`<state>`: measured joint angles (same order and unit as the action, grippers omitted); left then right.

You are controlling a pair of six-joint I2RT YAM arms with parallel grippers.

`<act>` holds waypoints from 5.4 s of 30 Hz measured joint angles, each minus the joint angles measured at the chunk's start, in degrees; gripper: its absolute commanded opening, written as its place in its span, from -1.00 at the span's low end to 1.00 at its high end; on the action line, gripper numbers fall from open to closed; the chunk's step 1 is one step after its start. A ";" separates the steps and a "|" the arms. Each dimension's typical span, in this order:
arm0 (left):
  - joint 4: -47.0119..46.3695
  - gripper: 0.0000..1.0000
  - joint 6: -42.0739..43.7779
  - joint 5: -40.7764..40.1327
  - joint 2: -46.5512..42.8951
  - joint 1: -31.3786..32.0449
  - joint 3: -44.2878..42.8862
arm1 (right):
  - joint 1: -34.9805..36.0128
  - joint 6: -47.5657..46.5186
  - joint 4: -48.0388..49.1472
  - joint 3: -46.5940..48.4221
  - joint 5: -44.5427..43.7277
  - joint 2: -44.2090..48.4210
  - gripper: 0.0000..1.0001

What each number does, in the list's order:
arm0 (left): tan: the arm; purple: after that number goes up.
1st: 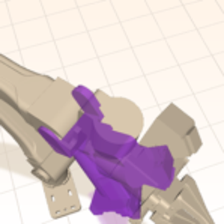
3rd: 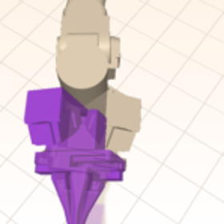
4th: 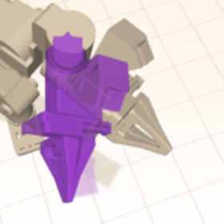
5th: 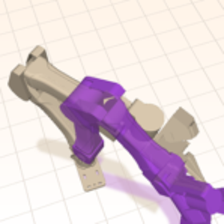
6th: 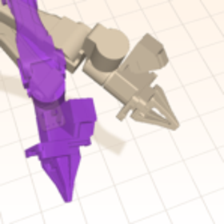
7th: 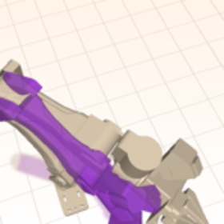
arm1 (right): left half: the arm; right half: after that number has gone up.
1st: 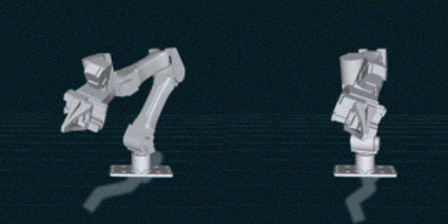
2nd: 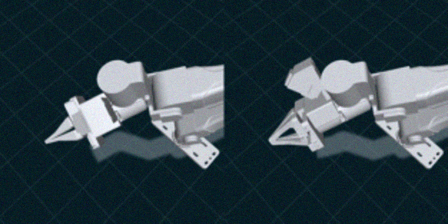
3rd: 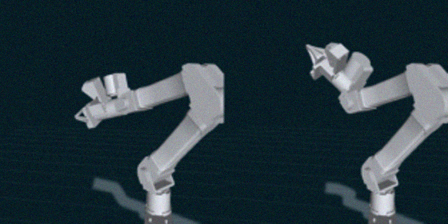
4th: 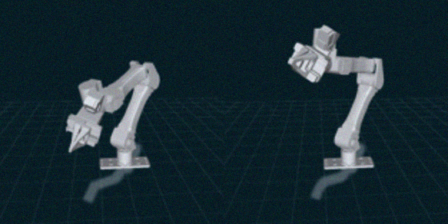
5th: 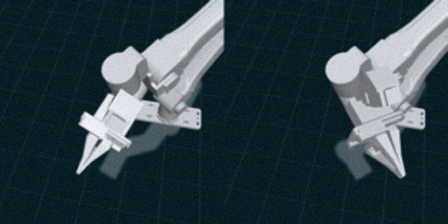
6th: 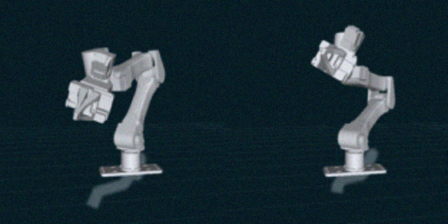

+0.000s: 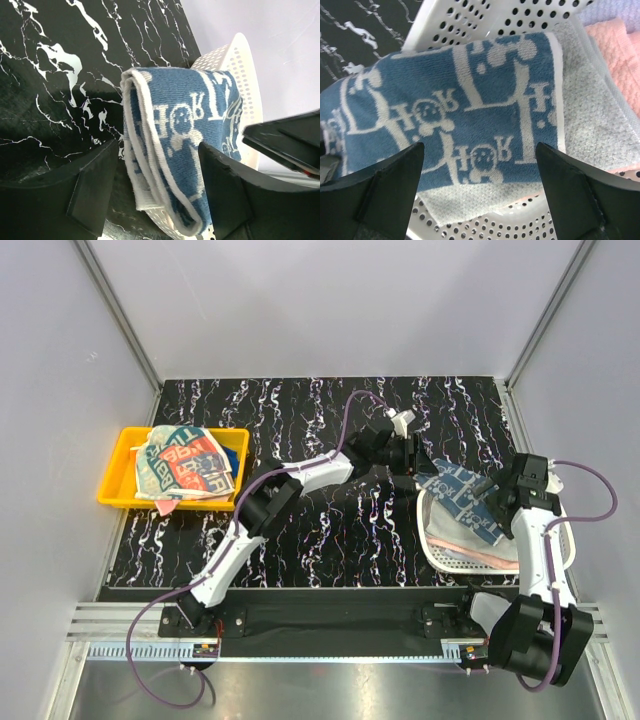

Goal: Fold and stack the towels
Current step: Neatly place the folded towel into the bin

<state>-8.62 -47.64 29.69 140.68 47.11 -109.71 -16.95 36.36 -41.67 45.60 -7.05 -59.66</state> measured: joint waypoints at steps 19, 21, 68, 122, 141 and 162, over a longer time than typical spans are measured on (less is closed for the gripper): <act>8.85 0.29 5.86 -0.59 -0.72 -0.83 -1.99 | -2.51 5.11 1.40 -3.96 -7.28 -1.92 0.84; 9.29 0.27 6.05 -0.59 -0.72 -0.94 -1.99 | -2.91 5.35 2.71 -5.38 -7.02 -2.95 0.84; 12.87 0.63 8.59 -1.95 -3.74 -2.23 -4.66 | -2.97 -0.02 3.04 -0.07 -7.32 -7.85 -0.88; 14.38 -1.00 3.67 -4.98 -5.88 2.25 -0.92 | -2.93 -0.37 -1.49 4.07 -8.61 -6.84 -1.00; 24.98 -1.00 7.61 -20.48 -12.83 10.58 -0.24 | -2.97 -0.74 -6.25 7.89 -14.36 -8.70 -1.00; 29.88 -0.85 10.29 -22.88 -12.68 9.79 -1.79 | -2.97 0.20 -3.48 2.75 -8.68 -9.84 -0.42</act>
<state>21.26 -37.34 6.81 128.01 56.90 -111.50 -19.92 36.56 -45.15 48.36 -15.73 -69.49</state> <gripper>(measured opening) 0.128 0.183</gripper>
